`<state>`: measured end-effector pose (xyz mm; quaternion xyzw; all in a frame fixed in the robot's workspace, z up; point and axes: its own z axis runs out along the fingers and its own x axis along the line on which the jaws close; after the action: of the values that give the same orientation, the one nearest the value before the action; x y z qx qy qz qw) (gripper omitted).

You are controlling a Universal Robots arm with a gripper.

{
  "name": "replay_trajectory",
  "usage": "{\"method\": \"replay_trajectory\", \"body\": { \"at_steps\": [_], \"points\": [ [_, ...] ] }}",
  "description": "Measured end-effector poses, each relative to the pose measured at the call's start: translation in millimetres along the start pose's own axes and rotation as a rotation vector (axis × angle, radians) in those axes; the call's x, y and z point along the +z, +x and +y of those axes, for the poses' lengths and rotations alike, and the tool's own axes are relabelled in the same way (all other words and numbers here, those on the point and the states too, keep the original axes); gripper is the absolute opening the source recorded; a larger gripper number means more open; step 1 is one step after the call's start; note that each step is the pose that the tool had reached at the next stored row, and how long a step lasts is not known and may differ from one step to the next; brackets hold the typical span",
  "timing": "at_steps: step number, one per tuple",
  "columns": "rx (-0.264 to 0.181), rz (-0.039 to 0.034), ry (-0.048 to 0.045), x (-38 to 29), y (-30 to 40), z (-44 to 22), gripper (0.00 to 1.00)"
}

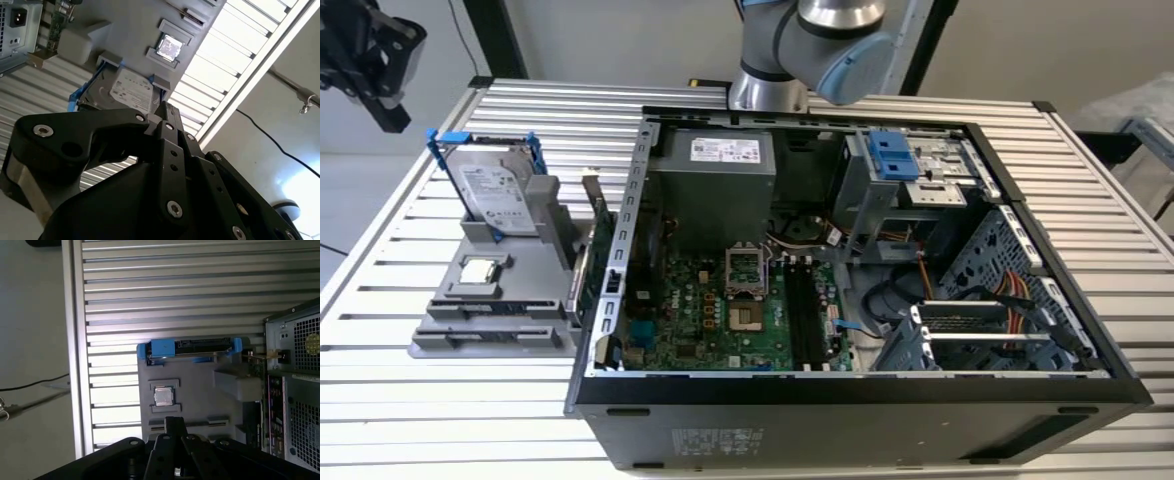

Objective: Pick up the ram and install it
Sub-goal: 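Reach for the ram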

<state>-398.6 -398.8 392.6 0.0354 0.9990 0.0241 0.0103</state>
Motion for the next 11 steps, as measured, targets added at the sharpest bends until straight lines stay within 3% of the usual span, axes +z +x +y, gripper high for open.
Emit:
{"method": "replay_trajectory", "body": {
  "at_steps": [11],
  "points": [
    [0.000,0.0001,0.0000,-0.3,11.7,-0.9,0.00]
  ]
}}
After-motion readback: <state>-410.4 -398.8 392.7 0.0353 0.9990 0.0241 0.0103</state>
